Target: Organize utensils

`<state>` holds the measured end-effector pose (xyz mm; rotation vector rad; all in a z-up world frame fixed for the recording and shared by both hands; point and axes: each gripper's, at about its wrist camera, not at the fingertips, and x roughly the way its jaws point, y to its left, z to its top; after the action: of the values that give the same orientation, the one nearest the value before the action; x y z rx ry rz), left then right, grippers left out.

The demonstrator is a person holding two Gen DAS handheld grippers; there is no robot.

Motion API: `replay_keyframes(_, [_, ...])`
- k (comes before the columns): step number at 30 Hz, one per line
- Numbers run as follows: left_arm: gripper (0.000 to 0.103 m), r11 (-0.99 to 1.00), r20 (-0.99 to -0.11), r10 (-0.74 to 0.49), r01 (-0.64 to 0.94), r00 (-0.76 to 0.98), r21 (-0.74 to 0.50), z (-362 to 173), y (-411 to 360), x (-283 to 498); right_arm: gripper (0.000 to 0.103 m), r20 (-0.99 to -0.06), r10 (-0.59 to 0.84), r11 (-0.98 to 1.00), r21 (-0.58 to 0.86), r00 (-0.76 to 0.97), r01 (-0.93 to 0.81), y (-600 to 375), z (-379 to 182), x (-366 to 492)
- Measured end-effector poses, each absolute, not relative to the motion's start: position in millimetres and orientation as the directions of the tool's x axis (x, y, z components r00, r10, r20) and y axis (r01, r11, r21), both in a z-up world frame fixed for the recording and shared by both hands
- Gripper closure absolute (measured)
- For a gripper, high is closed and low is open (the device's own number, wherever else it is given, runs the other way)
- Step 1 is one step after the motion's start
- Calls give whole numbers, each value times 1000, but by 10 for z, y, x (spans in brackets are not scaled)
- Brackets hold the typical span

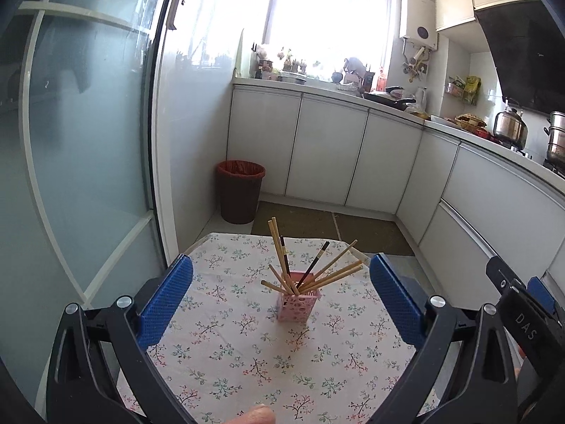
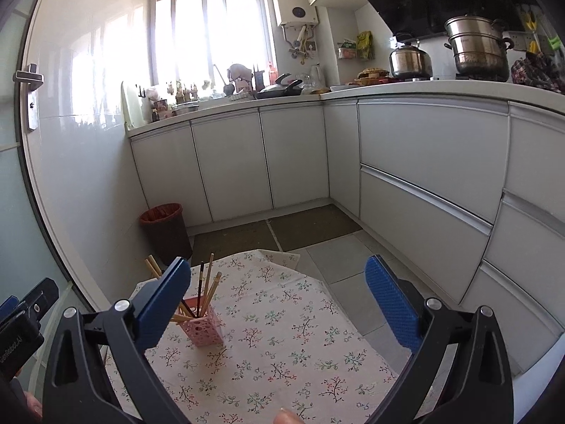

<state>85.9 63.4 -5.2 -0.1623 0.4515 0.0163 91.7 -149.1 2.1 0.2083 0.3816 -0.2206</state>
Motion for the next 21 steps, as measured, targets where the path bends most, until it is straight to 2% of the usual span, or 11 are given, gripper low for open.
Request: replay_keyframes(21, [7,993,-425,-3,-47,905,-107,15,472,774,7,-405,-158,962,145,901,234,-1509,35,757])
